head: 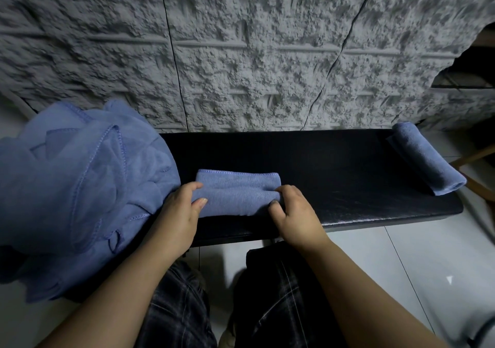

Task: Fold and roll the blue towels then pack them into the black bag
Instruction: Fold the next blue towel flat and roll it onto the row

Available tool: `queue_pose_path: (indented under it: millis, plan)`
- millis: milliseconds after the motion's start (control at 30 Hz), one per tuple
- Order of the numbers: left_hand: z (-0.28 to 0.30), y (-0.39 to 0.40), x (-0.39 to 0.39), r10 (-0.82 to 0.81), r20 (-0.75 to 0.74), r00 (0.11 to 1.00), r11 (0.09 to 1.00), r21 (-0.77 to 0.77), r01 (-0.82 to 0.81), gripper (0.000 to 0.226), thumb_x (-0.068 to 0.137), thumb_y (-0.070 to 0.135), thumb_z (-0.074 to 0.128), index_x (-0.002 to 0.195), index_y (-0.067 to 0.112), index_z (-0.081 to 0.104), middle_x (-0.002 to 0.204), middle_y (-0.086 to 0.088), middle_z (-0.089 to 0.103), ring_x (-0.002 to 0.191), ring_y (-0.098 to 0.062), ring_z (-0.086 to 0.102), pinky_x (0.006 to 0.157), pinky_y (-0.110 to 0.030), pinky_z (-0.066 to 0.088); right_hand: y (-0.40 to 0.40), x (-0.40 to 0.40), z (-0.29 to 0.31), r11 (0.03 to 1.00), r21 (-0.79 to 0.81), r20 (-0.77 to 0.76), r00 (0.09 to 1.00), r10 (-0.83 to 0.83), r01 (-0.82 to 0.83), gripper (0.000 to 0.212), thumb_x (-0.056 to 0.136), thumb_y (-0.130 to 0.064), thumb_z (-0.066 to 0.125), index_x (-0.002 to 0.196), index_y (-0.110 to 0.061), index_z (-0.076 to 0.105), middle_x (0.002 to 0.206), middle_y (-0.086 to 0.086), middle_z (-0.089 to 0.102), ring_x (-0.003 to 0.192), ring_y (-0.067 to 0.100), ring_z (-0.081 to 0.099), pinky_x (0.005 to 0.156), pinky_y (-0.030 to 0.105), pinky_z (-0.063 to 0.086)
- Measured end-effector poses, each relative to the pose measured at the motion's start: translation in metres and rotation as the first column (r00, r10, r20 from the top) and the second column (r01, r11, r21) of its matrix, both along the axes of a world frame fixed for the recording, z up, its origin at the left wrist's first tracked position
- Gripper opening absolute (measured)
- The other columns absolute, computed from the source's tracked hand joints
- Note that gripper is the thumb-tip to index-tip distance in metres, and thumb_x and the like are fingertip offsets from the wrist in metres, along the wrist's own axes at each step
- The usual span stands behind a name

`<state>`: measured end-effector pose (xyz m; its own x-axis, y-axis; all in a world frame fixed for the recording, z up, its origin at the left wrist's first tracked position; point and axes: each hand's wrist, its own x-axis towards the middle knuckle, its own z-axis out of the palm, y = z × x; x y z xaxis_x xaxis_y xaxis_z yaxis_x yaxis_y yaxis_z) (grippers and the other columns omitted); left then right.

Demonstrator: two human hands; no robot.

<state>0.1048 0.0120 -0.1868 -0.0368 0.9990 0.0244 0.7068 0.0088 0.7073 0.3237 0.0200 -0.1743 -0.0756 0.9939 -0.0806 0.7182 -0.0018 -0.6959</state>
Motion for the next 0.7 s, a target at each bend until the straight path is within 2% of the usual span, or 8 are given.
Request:
queue_pose_path:
  millis: [133,233,333,400,500,600,700]
  plan:
    - [0.000,-0.003,-0.004,0.011,-0.007,1.000,0.999,-0.034,-0.011,0.035,0.094,0.029,0.049,0.124,0.011,0.051,0.115,-0.008,0.059,0.101,-0.013,0.051,0.084,-0.018,0.033,0.000,0.003,-0.001,1.000,-0.011,0.043,0.999,-0.002,0.002,0.010,0.090,-0.027,0.043,0.086,-0.020,0.049,0.083,-0.012,0.050,0.080,0.010,0.052,0.070,0.023,0.037]
    - [-0.004,-0.002,-0.006,0.018,-0.013,1.000,0.999,-0.047,-0.018,0.033,0.092,0.031,0.051,0.119,0.011,0.053,0.110,-0.006,0.060,0.098,-0.015,0.053,0.082,-0.022,0.037,0.001,0.002,-0.004,0.999,0.041,0.094,0.995,-0.012,0.008,0.022,0.081,-0.039,0.036,0.082,-0.021,0.049,0.079,-0.012,0.048,0.084,0.012,0.047,0.073,0.026,0.038]
    - [-0.004,-0.002,-0.003,0.045,-0.060,0.997,0.993,0.113,-0.038,0.023,0.087,0.017,0.061,0.107,0.007,0.054,0.108,-0.010,0.051,0.099,-0.022,0.050,0.088,-0.021,0.034,0.001,0.003,-0.011,0.992,0.121,0.157,0.986,-0.061,0.042,0.048,0.074,-0.051,0.028,0.088,-0.017,0.059,0.088,-0.008,0.047,0.091,0.012,0.039,0.082,0.029,0.040]
    - [-0.003,-0.002,-0.001,0.033,-0.125,0.992,0.963,0.269,0.002,0.019,0.080,0.004,0.067,0.092,0.008,0.054,0.106,-0.009,0.045,0.096,-0.022,0.046,0.089,-0.022,0.032,0.001,0.004,-0.013,0.986,0.156,0.158,0.984,-0.080,0.055,0.051,0.073,-0.051,0.029,0.092,-0.017,0.063,0.093,-0.010,0.045,0.091,0.009,0.035,0.084,0.029,0.037]
    - [-0.001,-0.002,0.003,0.009,-0.248,0.969,0.931,0.356,0.082,0.018,0.076,-0.003,0.064,0.080,0.014,0.059,0.097,-0.004,0.050,0.088,-0.020,0.041,0.078,-0.028,0.037,-0.001,0.004,-0.013,0.961,0.273,0.149,0.985,-0.091,0.048,0.038,0.075,-0.043,0.040,0.094,-0.019,0.063,0.095,-0.008,0.050,0.089,0.009,0.035,0.079,0.031,0.037]
    - [-0.001,-0.002,0.006,-0.017,-0.307,0.951,0.911,0.388,0.142,0.020,0.078,-0.002,0.056,0.082,0.014,0.066,0.089,0.000,0.057,0.087,-0.017,0.042,0.075,-0.028,0.041,-0.001,0.004,-0.012,0.912,0.408,0.171,0.985,-0.031,-0.042,0.015,0.077,-0.022,0.046,0.081,-0.015,0.058,0.087,-0.003,0.052,0.080,0.013,0.037,0.070,0.030,0.038]
    - [-0.001,-0.005,0.005,-0.058,-0.290,0.955,0.919,0.358,0.164,0.028,0.078,0.011,0.039,0.087,0.016,0.066,0.092,0.002,0.058,0.090,-0.016,0.043,0.079,-0.024,0.038,-0.002,0.003,-0.013,0.887,0.450,0.133,0.990,0.049,-0.104,0.012,0.078,-0.006,0.051,0.077,-0.010,0.061,0.081,-0.003,0.053,0.077,0.012,0.037,0.071,0.014,0.033]
